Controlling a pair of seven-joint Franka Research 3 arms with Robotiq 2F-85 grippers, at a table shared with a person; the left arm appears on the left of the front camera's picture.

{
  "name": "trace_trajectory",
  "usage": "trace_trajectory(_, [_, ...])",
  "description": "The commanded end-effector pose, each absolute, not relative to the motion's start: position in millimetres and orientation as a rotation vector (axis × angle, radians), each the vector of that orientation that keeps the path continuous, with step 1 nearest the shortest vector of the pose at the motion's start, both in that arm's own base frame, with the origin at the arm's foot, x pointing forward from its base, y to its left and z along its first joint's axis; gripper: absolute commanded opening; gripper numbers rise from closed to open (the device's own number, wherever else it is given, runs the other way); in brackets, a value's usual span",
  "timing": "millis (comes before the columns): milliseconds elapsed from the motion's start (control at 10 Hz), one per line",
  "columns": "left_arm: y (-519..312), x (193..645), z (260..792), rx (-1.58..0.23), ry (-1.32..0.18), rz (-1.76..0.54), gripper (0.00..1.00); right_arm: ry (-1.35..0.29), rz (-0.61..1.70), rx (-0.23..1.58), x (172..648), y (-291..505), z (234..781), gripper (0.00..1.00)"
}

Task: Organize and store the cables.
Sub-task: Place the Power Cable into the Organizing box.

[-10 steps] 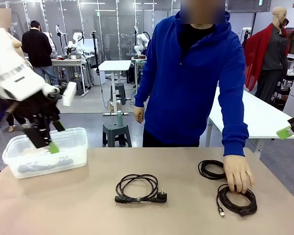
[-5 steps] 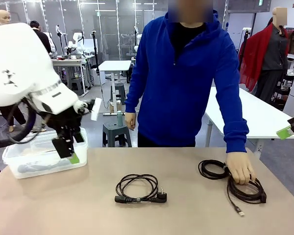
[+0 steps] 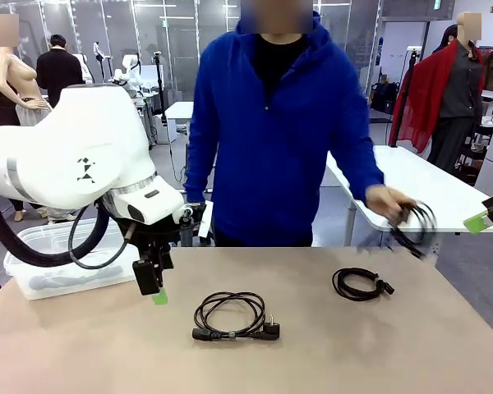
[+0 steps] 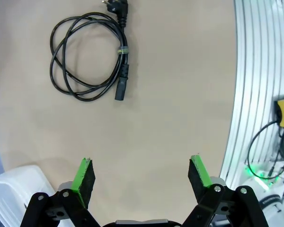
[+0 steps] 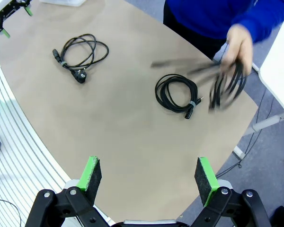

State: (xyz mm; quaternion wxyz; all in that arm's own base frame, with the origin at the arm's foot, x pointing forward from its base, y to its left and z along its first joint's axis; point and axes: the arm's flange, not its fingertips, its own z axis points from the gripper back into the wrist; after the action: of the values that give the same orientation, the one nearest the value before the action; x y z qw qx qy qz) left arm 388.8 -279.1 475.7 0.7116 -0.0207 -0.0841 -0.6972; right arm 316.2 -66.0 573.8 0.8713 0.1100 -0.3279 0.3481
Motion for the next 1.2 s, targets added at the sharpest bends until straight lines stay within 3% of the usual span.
trace_trajectory(0, [-282,391,482,-0.005,-0.212,-1.522,1.0,-0.688,0.732,0.233,316,-68,573,1.0])
trace_trajectory(200, [-274,385,494,-0.005,-0.15,-1.627,1.0,-0.688,0.732,0.233,316,-68,573,1.0])
trace_trajectory(300, [-280,389,478,-0.044,-0.193,-1.546,1.0,-0.688,0.732,0.233,316,-68,573,1.0])
trace_trajectory(800, [-278,389,479,-0.037,-0.18,-1.559,1.0,-0.688,0.732,0.233,316,-68,573,1.0])
trace_trajectory(1000, [-289,400,455,-0.068,-0.282,-1.595,1.0,-0.688,0.732,0.233,316,-68,573,1.0])
trace_trajectory(1100, [-297,401,447,-0.038,-0.261,-1.562,1.0,-0.688,0.732,0.233,316,-68,573,1.0])
